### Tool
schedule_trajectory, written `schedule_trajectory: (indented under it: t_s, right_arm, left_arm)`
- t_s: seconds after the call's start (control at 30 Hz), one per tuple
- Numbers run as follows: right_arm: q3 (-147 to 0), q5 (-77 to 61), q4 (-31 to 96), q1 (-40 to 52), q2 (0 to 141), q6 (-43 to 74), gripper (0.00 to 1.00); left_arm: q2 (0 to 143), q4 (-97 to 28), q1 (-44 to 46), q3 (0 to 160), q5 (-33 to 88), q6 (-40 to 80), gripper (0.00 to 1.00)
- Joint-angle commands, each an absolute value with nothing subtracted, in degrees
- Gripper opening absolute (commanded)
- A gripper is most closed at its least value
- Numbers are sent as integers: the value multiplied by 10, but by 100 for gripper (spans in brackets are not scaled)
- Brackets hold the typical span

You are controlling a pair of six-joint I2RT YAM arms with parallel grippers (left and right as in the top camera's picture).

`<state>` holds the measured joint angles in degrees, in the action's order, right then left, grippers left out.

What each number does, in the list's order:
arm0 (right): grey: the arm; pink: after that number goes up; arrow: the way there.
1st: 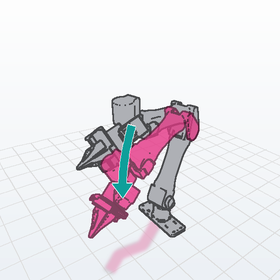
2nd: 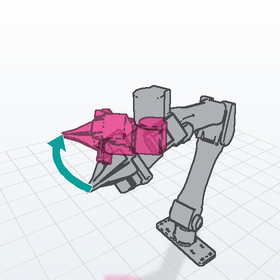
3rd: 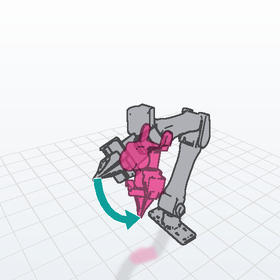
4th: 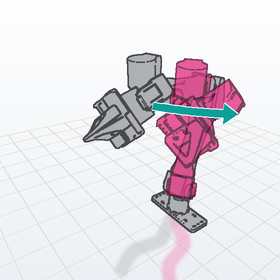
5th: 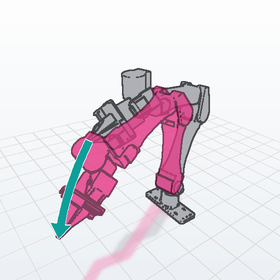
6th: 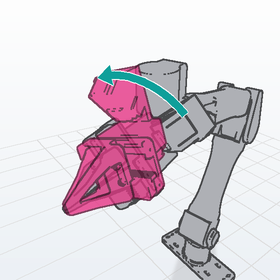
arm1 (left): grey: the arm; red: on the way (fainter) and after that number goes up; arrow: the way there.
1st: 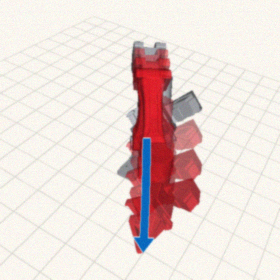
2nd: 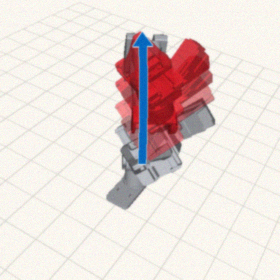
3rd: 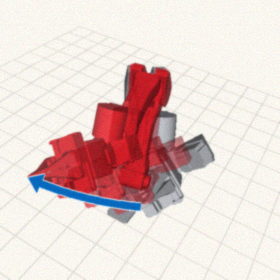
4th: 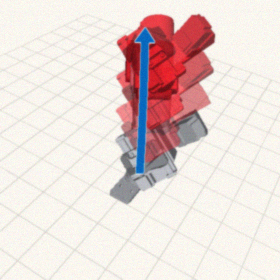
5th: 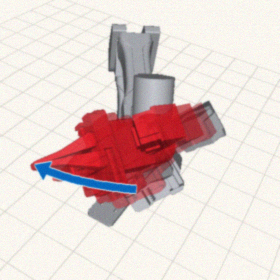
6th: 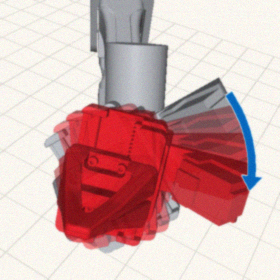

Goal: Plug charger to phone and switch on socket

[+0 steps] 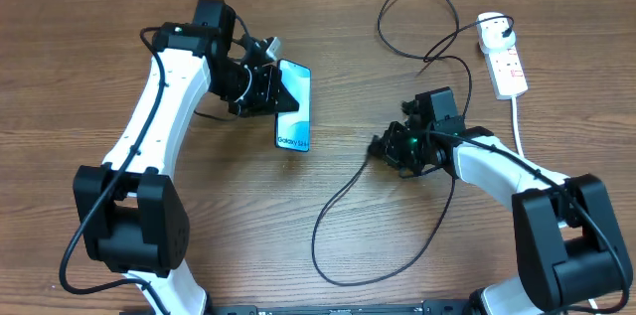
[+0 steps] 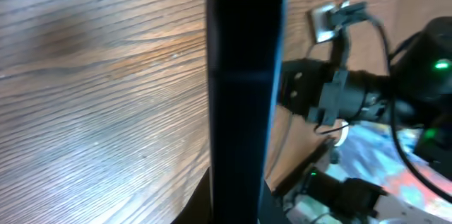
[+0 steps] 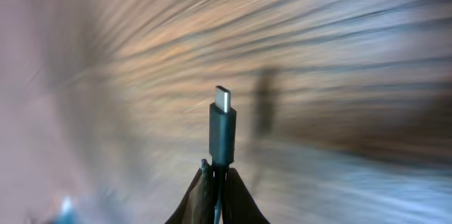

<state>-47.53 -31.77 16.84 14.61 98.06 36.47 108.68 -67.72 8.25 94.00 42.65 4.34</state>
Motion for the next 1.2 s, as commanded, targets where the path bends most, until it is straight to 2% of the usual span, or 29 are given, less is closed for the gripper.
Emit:
schedule_trajectory:
  t_s: [0.0,0.1,0.23,0.47,0.8,1.17]
  right_arm:
    - [-474,-486,165,142,960,273,4]
    - [-474,-558,165,142,960,247,4]
    - [-474,-733,149,142,960,206,4]
    - [-474,-899,96,151,960,205,4]
    - [-474,-899,90,222,959,212,4]
    - [-507,-899,75,240,952,243,4]
  left_arm:
    - [1085,-658,59,946,537,43,4]
    - [1085,-650,39,946,593,43,4]
    - [1085,-646,7,946,693,43,4]
    - [1085,-646,0,946,757,43,4]
    - [1085,-654,0,946,790,43,4]
    - [1085,-691,1,946,769,24,4]
